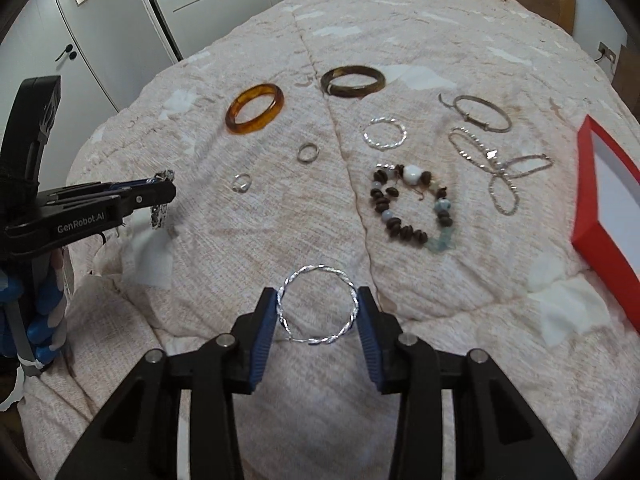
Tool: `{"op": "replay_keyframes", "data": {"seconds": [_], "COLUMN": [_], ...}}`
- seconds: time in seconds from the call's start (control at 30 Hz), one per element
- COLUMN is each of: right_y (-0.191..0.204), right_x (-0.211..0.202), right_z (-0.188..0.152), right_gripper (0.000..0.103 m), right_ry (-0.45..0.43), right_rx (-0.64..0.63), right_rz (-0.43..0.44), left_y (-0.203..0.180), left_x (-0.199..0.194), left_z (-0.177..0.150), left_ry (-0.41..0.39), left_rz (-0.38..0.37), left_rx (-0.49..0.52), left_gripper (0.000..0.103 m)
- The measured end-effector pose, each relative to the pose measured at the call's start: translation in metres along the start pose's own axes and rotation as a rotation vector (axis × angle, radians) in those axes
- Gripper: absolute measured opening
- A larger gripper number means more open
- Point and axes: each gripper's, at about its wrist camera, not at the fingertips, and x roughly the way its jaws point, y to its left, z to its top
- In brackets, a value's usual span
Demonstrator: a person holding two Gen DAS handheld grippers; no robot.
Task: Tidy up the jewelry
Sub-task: 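Carry pendant and hoop into the red box and open both tools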
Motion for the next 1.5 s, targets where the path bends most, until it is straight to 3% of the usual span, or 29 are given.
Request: {"op": "replay_keyframes", "data": {"seconds": [0.33, 0.67, 0.83, 1.1, 1.3, 1.5], "right_y": [-0.045, -0.159, -0.209, -0.273, -0.296, -0.31], "right_x": [-0.066, -0.117, -0.113, -0.095, -0.075, -0.059], "right_z": [-0.02, -0.018, -0.01, -0.007, -0.007, -0.012], "right_gripper": [0.038, 0.038, 0.038, 0.038, 0.038, 0.038], "right_ry": [-0.093, -0.191, -0.184, -0.146, -0.106, -0.061], "right_rx": [0.08, 0.21, 0.258, 0.321, 0.329, 0.337], "right_rz": [-0.074, -0.253, -0.313, -0.365, -0.368, -0.364], "left_y": [-0.08, -0.208, -0.268, -0.331, -0.365, -0.38], "left_x": [-0.017, 0.003, 0.034, 0.078, 0.099, 0.126], "left_z": [0.01, 0.052, 0.075, 0.094, 0.099, 0.094], "left_ry": [-0.015, -0.026, -0.022, -0.006, 0.01, 0.072], "left_rz": [-0.11, -0.21, -0.244, -0.288, -0.332, -0.303], "left_rx": [0.085, 0.252, 0.297, 0.35, 0.42, 0.454], "left_gripper": [0.018, 0.018, 0.018, 0.018, 0.018, 0.018]}}
